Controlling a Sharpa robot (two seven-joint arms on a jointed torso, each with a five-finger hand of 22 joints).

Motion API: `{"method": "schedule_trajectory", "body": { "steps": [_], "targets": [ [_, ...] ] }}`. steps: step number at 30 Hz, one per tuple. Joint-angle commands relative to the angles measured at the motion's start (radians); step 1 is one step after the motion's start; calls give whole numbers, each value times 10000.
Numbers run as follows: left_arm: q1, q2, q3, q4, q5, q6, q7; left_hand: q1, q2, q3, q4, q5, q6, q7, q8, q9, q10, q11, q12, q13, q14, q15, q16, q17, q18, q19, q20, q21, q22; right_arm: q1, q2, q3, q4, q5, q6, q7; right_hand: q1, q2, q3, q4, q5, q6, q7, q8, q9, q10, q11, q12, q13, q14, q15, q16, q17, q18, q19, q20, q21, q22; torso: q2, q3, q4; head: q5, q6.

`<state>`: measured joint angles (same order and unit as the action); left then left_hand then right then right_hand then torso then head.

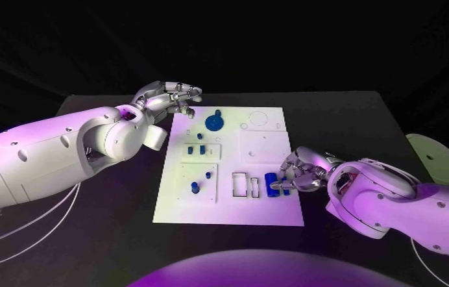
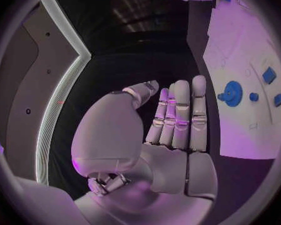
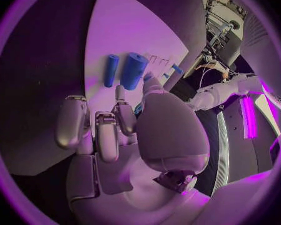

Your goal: Assemble the parts on the task board

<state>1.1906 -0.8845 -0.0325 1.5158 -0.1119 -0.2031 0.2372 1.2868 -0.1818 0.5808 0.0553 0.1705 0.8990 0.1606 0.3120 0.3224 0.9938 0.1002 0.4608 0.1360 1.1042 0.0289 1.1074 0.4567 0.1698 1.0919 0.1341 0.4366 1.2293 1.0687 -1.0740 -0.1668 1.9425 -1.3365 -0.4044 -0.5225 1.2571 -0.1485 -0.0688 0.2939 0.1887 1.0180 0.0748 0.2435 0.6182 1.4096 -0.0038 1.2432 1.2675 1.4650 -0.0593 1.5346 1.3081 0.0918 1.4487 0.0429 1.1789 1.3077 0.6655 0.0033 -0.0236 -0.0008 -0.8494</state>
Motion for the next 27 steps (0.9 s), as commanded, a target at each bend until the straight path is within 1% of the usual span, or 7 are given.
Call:
{"method": "schedule_trajectory", "body": {
  "steps": [1, 6, 11, 18, 23, 26, 27],
  "targets": [
    [4, -16, 5, 33, 34, 162, 28, 15, 100, -19, 3, -9, -55, -7, 68, 11, -77, -3, 36, -11, -22, 0, -37, -16, 107, 55, 0, -45, -13, -59, 85, -4, -53, -395, -63, -104, 8, 64, -25, -4, 65, 62, -17, 47, 17, 7, 12, 17, 15, 856, -76, 33, 1539, -143, 65, -14, 57, 1126, -3, 10, -5, 53, -39],
    [4, -29, 5, 41, 34, 166, 26, 21, 102, -17, 2, 3, -58, -6, 70, 11, -78, -4, 38, -12, -23, -1, -36, -19, 108, 59, -1, -50, -15, -93, 217, -3, -151, -507, -40, -119, 12, 63, -26, -4, 74, 60, -16, 45, 18, -5, 12, -3, -3, 862, -76, 43, 1571, -144, 66, -14, 61, 1128, -11, -21, -4, 86, -51],
    [4, -34, 4, 50, 33, 177, 7, 21, 102, -17, 2, 3, -58, -6, 70, 11, -78, -4, 38, -12, -23, -1, -36, -19, 108, 59, -1, -50, -15, -136, 355, -3, -273, -626, 19, -147, 13, 59, -29, -3, 80, 55, -15, 40, 19, -3, 12, 7, 7, 862, -76, 43, 1570, -145, 67, -15, 63, 1130, -6, -8, 4, 126, -57],
    [4, -62, 4, 64, 20, 144, -14, 26, 104, -16, 2, 22, -61, -5, 73, 12, -79, -3, 39, -13, -24, -1, -35, -22, 108, 62, -1, -57, -17, -246, 547, -3, -485, -824, 235, -179, 13, 56, -32, -2, 86, 50, -13, 35, 20, 4, 14, 29, 28, 862, -76, 43, 1572, -145, 67, -15, 64, 1132, -17, -22, -9, 155, -91],
    [4, -76, 4, 85, 13, 5, 75, 36, 100, -17, 0, 92, -59, -8, 86, 17, -48, -12, 63, -7, -28, -5, -31, -30, 108, 69, -2, -74, -21, -387, 668, -2, -586, -908, 338, -184, 29, 66, -27, -5, 102, 52, -14, 29, 22, 43, 14, 120, 113, 863, -75, 46, 1580, -153, 78, -14, 101, 1149, -20, -17, -6, 164, -102],
    [4, -84, 4, 88, 12, -21, 87, 41, 102, -15, -2, 118, -58, -10, 90, 18, -38, -15, 70, -6, -27, -8, -29, -32, 109, 73, -4, -78, -21, -425, 711, -2, -608, -890, 365, -188, 63, 74, -19, -7, 142, 66, -17, 23, 29, 83, 12, 221, 206, 869, -76, 57, 1613, -158, 84, -14, 125, 1164, -20, -17, -1, 160, -110],
    [4, -86, 4, 89, 12, -23, 88, 41, 102, -15, -2, 118, -58, -10, 90, 18, -38, -15, 70, -6, -27, -8, -29, -32, 109, 73, -4, -78, -21, -436, 725, -2, -610, -860, 365, -189, 94, 101, -3, -4, 266, 108, -26, 24, 40, 98, 6, 276, 257, 869, -79, 60, 1616, -157, 82, -16, 120, 1169, -22, -20, -4, 155, -114]
  ]
}}
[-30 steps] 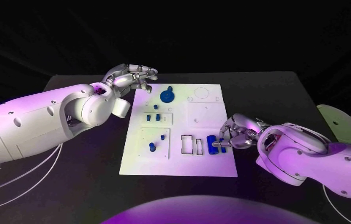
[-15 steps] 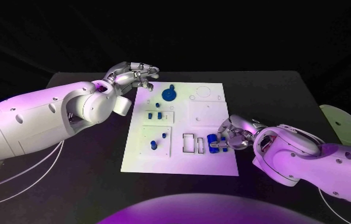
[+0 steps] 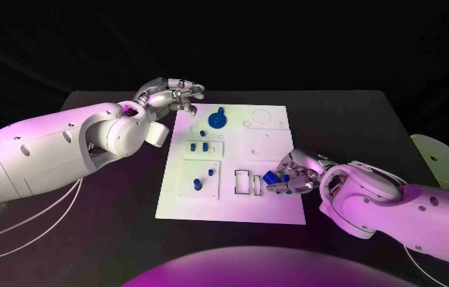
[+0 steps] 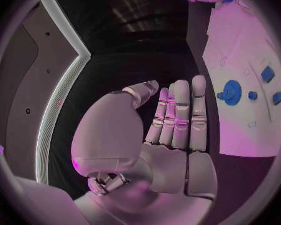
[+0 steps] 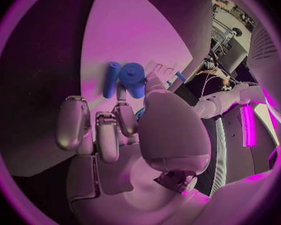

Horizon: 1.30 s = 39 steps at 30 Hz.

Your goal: Assemble the parts on the task board

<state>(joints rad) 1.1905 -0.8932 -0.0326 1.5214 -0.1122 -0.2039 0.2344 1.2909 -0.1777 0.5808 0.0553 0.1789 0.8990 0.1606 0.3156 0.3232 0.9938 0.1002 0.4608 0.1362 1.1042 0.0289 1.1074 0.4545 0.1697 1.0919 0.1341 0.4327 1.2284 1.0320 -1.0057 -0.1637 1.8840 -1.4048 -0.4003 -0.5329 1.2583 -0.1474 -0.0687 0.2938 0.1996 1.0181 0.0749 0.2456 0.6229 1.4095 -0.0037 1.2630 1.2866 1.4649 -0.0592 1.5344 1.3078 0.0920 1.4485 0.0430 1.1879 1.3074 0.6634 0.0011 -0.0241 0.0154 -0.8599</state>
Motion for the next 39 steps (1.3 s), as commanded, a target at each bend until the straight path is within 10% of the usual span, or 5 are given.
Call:
{"method": "schedule_trajectory", "body": {
  "steps": [1, 19, 39],
  "targets": [
    [5, -1, 6, 36, 14, -16, 117, 0, 61, -16, -2, 34, -58, -10, 53, 10, -38, -15, 70, -7, -27, -8, -29, -11, 110, 73, -4, -39, -12, -81, 56, -32, -23, -125, 311, -84, 93, 123, 12, 0, 387, 175, -43, 5, 5, 112, -7, 136, 120, 872, -89, 68, 1634, -164, 94, -23, 63, 1195, -5, 0, 1, -11, -10],
    [5, 23, 6, 26, 14, -27, 111, -14, 61, -22, 11, 64, -53, -8, 61, 13, -33, -13, 75, -7, -27, -7, -27, -15, 110, 77, -5, -46, -14, 18, -5, -6, 292, 827, -1200, 245, 469, 735, 666, -22, 1786, 1044, -381, -15, -1, 669, -303, 1181, 1104, 972, -325, 236, 2167, -258, 271, -225, 562, 1474, -19, -9, 0, 44, 58],
    [6, 106, 6, -12, 15, 34, 78, -36, 71, -26, 35, 95, -48, -8, 70, 16, -35, -11, 76, -9, -27, -6, -24, -19, 109, 82, -5, -55, -16, 397, 736, 6, 301, 1499, -997, 218, 201, 767, 813, 2, 2061, 1079, -356, -136, -46, 618, -290, 1063, 1027, 959, -326, 221, 2111, -248, 251, -244, 482, 1473, 6, -33, 16, 14, 45]
  ]
}}
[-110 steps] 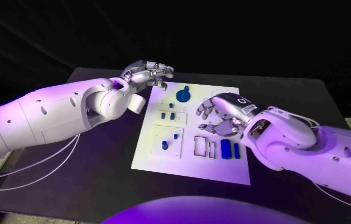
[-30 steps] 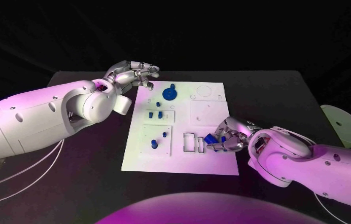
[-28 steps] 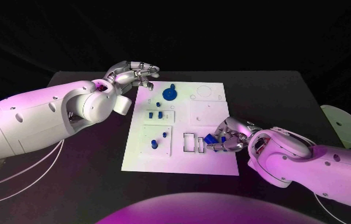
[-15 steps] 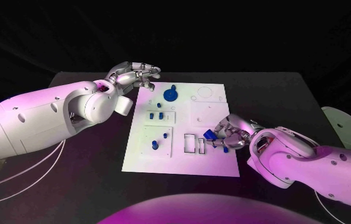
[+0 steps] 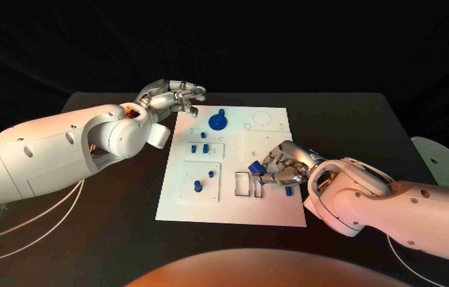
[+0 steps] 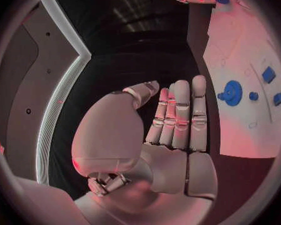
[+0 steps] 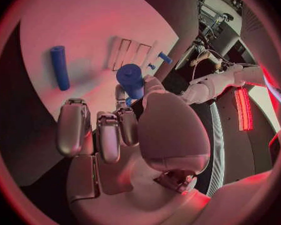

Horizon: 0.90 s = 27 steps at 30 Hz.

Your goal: Assemble the parts on the task board

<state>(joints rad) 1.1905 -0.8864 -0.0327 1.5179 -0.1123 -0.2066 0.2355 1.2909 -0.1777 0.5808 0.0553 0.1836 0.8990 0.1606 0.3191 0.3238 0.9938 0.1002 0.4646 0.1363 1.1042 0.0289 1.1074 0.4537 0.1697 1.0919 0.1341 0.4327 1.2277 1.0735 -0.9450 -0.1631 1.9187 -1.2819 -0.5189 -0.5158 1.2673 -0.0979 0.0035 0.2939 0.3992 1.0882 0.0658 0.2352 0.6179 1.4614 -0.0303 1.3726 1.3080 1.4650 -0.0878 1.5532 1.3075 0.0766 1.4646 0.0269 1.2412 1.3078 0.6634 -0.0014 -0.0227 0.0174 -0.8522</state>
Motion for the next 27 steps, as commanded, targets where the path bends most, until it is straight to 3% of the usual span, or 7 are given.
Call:
{"method": "schedule_trajectory", "body": {
  "steps": [1, 4, 10, 17, 27],
  "targets": [
    [5, 41, 6, 24, 16, 62, 65, -36, 71, -26, 35, 48, -48, -8, 35, 10, -35, -10, 38, -10, -27, -6, -24, -11, 109, 83, -5, -55, -9, -30, 184, -1, -71, 298, 249, 32, -18, 281, 92, 3, 73, 389, -258, -51, -2, 101, -18, -36, 816, 957, -34, 32, 2110, -95, 90, -78, -56, 1472, 4, 2, 0, -2, -34],
    [5, 43, 6, 32, 17, 66, 60, -36, 71, -26, 35, 48, -48, -8, 35, 10, -35, -10, 38, -10, -27, -6, -24, -11, 109, 83, -5, -55, -9, -80, 307, -3, -136, 349, 409, -28, -172, 292, 100, 4, 71, 409, -253, -71, -6, 114, -12, -18, 839, 957, -28, 32, 2110, -94, 89, -73, -62, 1476, 8, 0, 17, -2, -34],
    [6, 25, 6, 56, 17, 57, 43, -36, 71, -26, 35, 48, -48, -8, 35, 10, -35, -10, 38, -10, -27, -6, -24, -11, 109, 83, -5, -55, -9, -164, 552, -6, -277, 401, 820, -227, -685, 301, 86, 3, 34, 514, -261, -98, 8, 184, -16, 84, 946, 1007, -28, 105, 2368, -153, 197, -72, 250, 1605, 6, 15, -22, 43, -41],
    [6, 22, 6, 52, 17, 100, 21, -35, 73, -25, 39, 65, -50, -12, 40, 11, -39, -13, 39, -12, -26, -7, -21, -16, 109, 89, -6, -63, -10, -186, 716, -6, -308, 415, 1008, -290, -1176, 374, 72, 5, -15, 638, -281, -96, 42, 296, -29, 278, 1134, 1021, -34, 126, 2444, -163, 221, -73, 303, 1643, 2, 37, -22, 50, -21],
    [6, 12, 6, 33, 17, 125, 9, -35, 73, -25, 39, 65, -50, -12, 40, 11, -39, -13, 39, -12, -26, -7, -21, -16, 109, 89, -6, -63, -10, -192, 826, -6, -330, 362, 1143, -323, -1433, 381, 56, 1, -29, 736, -312, -73, 82, 372, -54, 412, 1264, 1032, -51, 142, 2502, -166, 232, -85, 325, 1663, -1, 28, -23, 35, -27]
  ]
}}
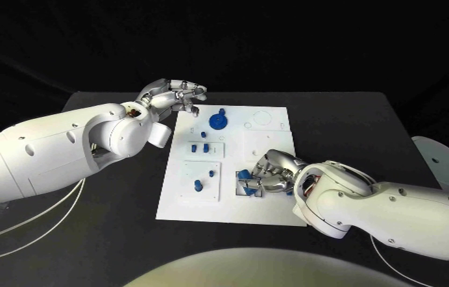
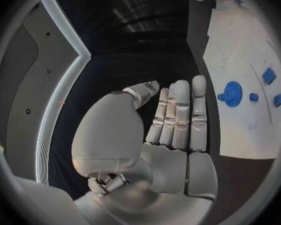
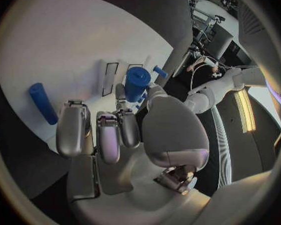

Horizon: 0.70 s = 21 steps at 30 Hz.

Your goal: Assemble the parts on the task board

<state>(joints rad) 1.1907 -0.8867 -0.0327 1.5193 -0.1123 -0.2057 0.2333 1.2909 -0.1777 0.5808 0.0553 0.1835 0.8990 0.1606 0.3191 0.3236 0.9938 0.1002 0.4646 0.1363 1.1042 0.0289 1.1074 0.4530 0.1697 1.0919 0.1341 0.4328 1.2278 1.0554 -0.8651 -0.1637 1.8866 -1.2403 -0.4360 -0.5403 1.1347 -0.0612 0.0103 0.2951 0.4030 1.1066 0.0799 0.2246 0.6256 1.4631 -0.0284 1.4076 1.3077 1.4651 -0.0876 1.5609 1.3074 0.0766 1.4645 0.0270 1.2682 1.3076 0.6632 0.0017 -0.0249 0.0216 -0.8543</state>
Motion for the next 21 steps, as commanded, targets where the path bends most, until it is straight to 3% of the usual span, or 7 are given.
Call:
{"method": "schedule_trajectory", "body": {
  "steps": [1, 9, 12, 21],
  "targets": [
    [5, 16, 7, 19, 17, 117, 30, -35, 73, -25, 39, 66, -51, -12, 40, 13, -39, -13, 39, -13, -27, -7, -21, -9, 109, 89, -6, -64, -11, -12, 31, 1, -18, -79, 326, -85, -128, 7, -16, -11, -71, 560, -457, 36, 9, 362, -74, 73, 1279, 1032, -56, 64, 2504, -168, 235, -87, 59, 1669, 1, -6, 0, -6, -6],
    [5, 4, 7, 26, 17, 110, 15, -35, 73, -25, 39, 66, -51, -12, 40, 13, -39, -13, 39, -13, -27, -7, -21, -9, 109, 89, -6, -64, -11, -12, 127, 1, -187, -331, 490, -145, -441, -196, -152, -17, -273, 634, -481, 53, 78, 403, -97, 133, 1353, 1034, -77, 68, 2517, -164, 235, -107, 37, 1680, 0, -11, 8, -3, 13],
    [5, 0, 7, 30, 17, 110, 10, -50, 67, -34, 52, 77, -72, -6, 35, 11, -42, -12, 40, -15, -27, -6, -19, -14, 109, 96, -7, -73, -14, -12, 175, 1, -256, -354, 547, -144, -907, -485, -486, -3, -427, 664, -476, 64, 147, 384, -92, 79, 1329, 1032, -74, 65, 2506, -163, 231, -110, 15, 1687, 2, -13, 9, -3, 21],
    [5, -16, 7, 41, 17, 113, -5, -50, 67, -34, 52, 77, -72, -6, 35, 11, -42, -12, 40, -15, -27, -6, -19, -14, 109, 96, -7, -73, -14, -12, 269, 1, -366, -445, 667, -135, -1325, -542, -1146, 8, -1118, 629, -460, 55, 287, 334, -77, -53, 1262, 1022, -64, 52, 2461, -144, 203, -102, -103, 1679, 5, -10, 3, 1, 30]
  ]
}}
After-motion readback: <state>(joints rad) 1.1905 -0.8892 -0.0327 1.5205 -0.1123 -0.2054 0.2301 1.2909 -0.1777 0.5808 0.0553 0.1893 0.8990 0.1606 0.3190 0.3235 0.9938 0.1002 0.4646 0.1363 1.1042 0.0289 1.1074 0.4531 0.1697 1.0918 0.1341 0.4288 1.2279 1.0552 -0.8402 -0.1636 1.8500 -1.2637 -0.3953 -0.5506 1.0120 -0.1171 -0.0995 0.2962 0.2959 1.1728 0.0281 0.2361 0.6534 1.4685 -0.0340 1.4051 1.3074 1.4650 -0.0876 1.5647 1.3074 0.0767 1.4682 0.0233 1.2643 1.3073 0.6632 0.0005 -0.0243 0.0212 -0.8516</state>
